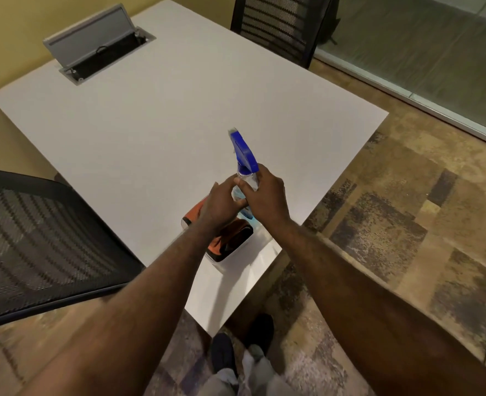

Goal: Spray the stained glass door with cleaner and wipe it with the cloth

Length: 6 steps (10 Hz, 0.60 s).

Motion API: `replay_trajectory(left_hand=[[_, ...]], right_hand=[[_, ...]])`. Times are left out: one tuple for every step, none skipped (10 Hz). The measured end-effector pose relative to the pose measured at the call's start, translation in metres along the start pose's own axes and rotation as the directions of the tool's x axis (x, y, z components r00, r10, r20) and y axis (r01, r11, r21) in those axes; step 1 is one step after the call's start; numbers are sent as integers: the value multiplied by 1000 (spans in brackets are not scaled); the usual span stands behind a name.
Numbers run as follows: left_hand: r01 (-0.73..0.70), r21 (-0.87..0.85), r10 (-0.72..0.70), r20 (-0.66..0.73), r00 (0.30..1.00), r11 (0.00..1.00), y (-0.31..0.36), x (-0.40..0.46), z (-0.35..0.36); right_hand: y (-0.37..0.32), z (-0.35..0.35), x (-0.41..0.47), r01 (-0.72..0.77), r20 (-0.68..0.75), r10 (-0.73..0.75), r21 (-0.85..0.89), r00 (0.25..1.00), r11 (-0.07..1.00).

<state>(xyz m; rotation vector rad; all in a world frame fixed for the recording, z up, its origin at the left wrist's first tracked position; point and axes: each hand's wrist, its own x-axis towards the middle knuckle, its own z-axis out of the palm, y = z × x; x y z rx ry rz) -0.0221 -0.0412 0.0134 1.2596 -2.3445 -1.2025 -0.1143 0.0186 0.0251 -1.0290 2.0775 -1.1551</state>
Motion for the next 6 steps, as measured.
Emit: replay_trajectory(left_hand=[[36, -10, -36, 16, 999, 999, 0, -2, 4], [25, -36, -25, 2, 1000, 999, 4, -4, 7], [25, -64, -24, 12, 1000, 998, 2, -5, 8], [36, -93, -33, 27, 999, 995, 1, -10, 4], [-5, -57, 5, -3, 1000, 998, 1, -33, -6], [-13, -20, 11, -55, 998, 1000, -2, -55, -17]], right_hand=[[4, 3, -1, -29, 11, 29, 5, 1000, 1000], [6, 3, -4, -33, 13, 32, 20, 999, 999], [7, 2, -6, -43, 30, 43, 22, 999, 999], [8, -2, -12, -33, 17, 33, -8, 999, 999], [7, -5, -36, -49, -64, 49, -4, 997, 999], [7, -3, -60, -16, -135, 19, 21, 991, 1000]])
